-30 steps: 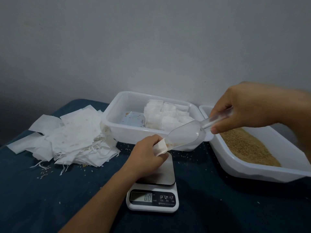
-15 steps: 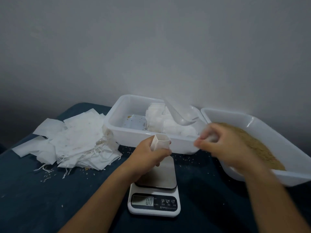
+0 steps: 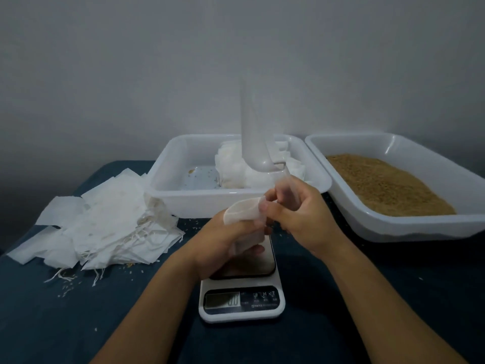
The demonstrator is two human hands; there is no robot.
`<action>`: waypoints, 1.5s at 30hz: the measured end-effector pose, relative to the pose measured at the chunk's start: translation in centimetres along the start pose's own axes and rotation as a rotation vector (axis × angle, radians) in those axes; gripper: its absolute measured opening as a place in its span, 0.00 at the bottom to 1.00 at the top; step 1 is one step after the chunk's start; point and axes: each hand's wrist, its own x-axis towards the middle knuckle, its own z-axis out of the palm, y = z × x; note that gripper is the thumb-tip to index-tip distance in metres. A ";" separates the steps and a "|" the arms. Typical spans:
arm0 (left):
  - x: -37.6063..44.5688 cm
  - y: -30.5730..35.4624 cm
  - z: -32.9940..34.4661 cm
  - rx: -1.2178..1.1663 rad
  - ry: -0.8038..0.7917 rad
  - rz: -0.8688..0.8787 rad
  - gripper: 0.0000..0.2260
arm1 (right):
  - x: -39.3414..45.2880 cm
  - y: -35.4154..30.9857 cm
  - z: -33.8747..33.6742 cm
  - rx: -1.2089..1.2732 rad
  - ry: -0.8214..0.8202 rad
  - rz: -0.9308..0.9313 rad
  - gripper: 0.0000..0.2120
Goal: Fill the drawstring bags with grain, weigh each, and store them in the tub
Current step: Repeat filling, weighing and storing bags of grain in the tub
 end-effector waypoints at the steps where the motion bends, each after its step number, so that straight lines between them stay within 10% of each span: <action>1: 0.1 -0.1 -0.1 -0.009 0.056 0.014 0.17 | -0.1 0.1 -0.1 -0.010 0.029 -0.017 0.10; 13: 0.7 -0.6 -0.3 0.370 0.460 0.248 0.09 | -0.3 1.8 -0.2 -0.096 0.107 0.027 0.16; 45: 0.8 -1.0 -3.0 0.537 0.355 0.202 0.10 | -0.9 3.0 1.7 -0.159 0.117 0.121 0.13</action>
